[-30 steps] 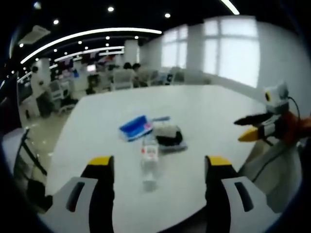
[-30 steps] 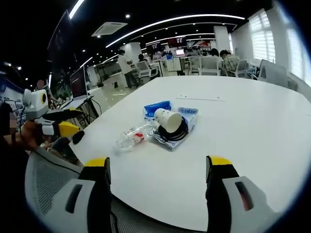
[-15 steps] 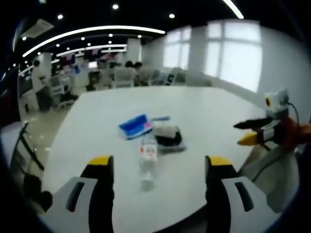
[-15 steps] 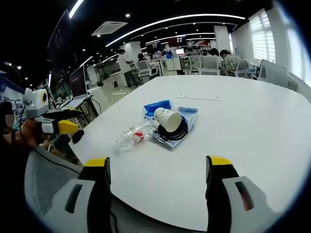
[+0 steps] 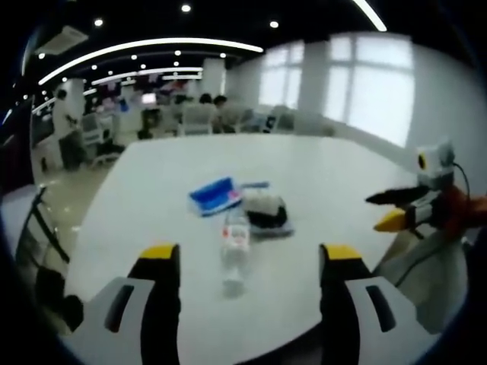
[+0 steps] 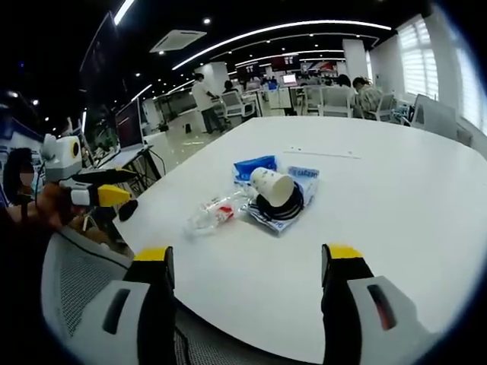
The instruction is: Arrange the tabletop items into an orderly group along one side of the table until the central work area is clear of visible clutter.
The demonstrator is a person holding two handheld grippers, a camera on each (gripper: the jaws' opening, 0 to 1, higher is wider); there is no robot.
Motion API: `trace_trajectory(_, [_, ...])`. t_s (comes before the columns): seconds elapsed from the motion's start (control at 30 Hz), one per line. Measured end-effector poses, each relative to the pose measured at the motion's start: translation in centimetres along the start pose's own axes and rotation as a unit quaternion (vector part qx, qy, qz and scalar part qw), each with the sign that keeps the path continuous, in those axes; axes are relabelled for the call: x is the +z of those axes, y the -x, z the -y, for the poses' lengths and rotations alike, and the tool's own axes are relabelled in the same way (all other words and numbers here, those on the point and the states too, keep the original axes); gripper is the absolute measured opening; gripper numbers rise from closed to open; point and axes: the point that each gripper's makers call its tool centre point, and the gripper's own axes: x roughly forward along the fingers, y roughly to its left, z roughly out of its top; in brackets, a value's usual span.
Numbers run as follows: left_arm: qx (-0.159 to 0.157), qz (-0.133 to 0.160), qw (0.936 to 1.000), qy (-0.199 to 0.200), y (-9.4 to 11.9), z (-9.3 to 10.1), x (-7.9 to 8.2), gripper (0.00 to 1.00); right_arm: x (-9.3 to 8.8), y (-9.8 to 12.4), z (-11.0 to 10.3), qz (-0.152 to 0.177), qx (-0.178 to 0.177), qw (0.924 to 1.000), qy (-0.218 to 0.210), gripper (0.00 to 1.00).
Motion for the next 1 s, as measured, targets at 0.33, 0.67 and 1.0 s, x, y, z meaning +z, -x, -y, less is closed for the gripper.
trace_trajectory(0.33, [0.008,0.004,0.9999,0.008,0.1,-0.5,0.1,0.7,1.7,-3.6,0.0,0.002,0.029,0.9995,-0.013,0.78])
trace_trajectory(0.67, [0.007,0.001,0.9999,0.01,0.0,-0.5,0.0,0.68,3.1,-9.8,0.9,-0.016,0.054,0.9981,-0.024,0.77])
trace_trajectory(1.0, [0.008,0.001,0.9999,0.012,-0.1,-0.6,-0.1,0.67,4.4,-14.4,1.7,-0.016,0.062,0.9969,-0.045,0.75])
